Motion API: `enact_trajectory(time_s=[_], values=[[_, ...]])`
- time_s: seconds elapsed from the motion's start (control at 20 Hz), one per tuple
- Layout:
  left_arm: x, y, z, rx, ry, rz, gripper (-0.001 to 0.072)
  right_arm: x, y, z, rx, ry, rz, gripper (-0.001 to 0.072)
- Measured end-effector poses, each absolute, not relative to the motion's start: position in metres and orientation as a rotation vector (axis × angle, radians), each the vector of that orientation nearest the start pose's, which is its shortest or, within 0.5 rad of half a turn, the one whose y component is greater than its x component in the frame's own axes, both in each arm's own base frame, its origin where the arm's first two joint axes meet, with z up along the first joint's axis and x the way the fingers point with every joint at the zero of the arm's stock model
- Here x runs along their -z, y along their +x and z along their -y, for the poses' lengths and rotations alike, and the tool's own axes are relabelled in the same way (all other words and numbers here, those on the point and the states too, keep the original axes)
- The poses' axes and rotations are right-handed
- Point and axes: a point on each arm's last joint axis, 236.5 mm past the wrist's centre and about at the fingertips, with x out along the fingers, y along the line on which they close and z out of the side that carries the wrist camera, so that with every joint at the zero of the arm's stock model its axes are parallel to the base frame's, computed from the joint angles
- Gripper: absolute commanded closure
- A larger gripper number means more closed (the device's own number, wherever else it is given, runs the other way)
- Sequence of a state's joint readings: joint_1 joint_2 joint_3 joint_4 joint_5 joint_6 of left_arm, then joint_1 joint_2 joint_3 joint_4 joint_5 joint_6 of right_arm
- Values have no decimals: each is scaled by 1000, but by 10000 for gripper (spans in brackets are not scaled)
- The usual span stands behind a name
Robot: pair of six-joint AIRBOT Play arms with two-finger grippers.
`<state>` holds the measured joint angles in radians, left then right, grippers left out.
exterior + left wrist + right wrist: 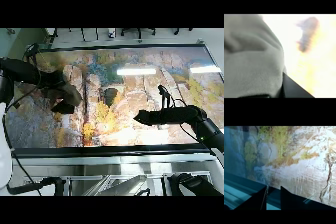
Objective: Fold the shirts.
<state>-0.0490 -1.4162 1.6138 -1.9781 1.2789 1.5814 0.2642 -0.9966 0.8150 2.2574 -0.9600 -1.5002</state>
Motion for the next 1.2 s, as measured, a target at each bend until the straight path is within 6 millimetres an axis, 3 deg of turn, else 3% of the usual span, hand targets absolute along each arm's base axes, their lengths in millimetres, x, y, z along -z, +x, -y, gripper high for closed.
enact_trajectory(time_s=[0.15, 0.25, 0.3, 0.4, 0.55, 0.65, 0.75, 0.85, 1.0, 1.2], values=[[-139, 392, 178, 481, -241, -1100, 690, -43, 293, -209, -478, 573, -1210, 499], [-127, 358, 217, 555, -223, -1131, 690, -44, 291, -209, -487, 563, -1210, 285], [-118, 344, 232, 582, -216, -1148, 670, -45, 291, -209, -492, 557, -1207, 232], [-94, 319, 258, 621, -201, -1186, 1, -45, 290, -209, -498, 550, -1207, 221], [-64, 294, 272, 631, -184, -1282, 4, -47, 292, -204, -495, 547, -1201, 220], [-53, 287, 259, 599, -168, -1359, 4, -49, 296, -193, -478, 555, -1201, 214], [-48, 290, 229, 525, -169, -1408, 4, -51, 302, -179, -453, 568, -1193, 57], [-40, 295, 194, 437, -210, -1430, 4, -51, 307, -169, -439, 570, -1190, 57], [-13, 301, 147, 297, -312, -1422, 5, -41, 316, -168, -428, 565, -1190, 58], [30, 328, 125, 211, -492, -1354, 5, -18, 352, -180, -397, 606, -1161, 62]])
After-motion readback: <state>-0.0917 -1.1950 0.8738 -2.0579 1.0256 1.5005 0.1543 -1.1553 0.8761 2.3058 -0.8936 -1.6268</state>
